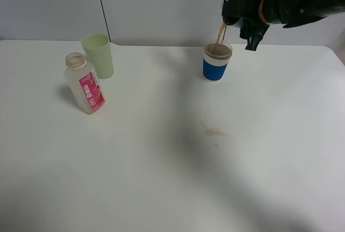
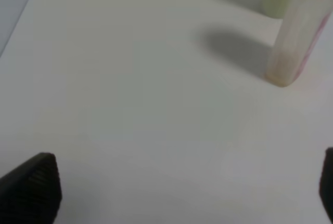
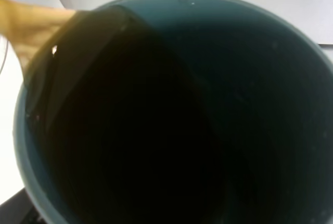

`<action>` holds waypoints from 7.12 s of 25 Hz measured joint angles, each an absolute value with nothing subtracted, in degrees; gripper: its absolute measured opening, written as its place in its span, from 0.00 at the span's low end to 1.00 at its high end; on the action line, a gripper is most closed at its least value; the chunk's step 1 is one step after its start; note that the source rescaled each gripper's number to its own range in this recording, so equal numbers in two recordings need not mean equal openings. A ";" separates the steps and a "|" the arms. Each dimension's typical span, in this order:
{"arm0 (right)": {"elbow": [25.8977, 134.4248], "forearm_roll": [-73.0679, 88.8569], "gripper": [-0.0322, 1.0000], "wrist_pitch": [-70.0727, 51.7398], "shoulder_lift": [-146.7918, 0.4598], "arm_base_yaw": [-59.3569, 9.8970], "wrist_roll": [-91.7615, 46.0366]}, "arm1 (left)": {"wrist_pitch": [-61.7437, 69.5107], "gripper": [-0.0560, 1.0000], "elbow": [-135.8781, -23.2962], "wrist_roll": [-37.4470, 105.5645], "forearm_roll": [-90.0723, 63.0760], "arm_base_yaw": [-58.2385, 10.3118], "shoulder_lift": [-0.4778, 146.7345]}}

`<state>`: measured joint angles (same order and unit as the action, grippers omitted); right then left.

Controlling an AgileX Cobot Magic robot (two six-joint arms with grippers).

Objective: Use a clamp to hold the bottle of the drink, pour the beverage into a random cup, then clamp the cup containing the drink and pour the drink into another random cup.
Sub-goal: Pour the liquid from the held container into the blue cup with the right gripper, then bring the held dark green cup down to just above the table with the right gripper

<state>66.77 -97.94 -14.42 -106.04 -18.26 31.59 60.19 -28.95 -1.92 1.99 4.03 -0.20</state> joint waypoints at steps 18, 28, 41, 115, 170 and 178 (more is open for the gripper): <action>66.77 -97.94 0.03 -15.45 -106.04 -18.26 27.71 | 60.19 1.00 -28.95 -1.92 1.99 4.03 -0.20; 66.77 -97.94 0.03 -15.77 -106.04 -18.26 27.34 | 60.19 1.00 -28.95 -1.92 1.99 4.03 -0.20; 66.77 -97.94 0.03 -15.84 -106.04 -18.26 27.15 | 60.19 1.00 -28.95 -1.92 1.99 4.03 -0.20; 67.94 -97.94 0.03 -27.93 -106.04 -23.72 4.02 | 60.19 1.00 -28.95 -1.92 1.99 4.03 -0.20; 68.28 -50.95 0.03 22.01 -94.64 -30.78 47.05 | 60.19 1.00 -28.95 -1.92 1.99 4.03 -0.20; 68.28 -45.94 0.03 24.55 -102.26 -36.98 41.76 | 60.19 1.00 -28.95 -1.92 1.99 4.03 -0.20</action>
<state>68.28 -45.94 24.55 -102.26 -36.98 41.76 60.19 -28.95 -1.92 1.99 4.03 -0.20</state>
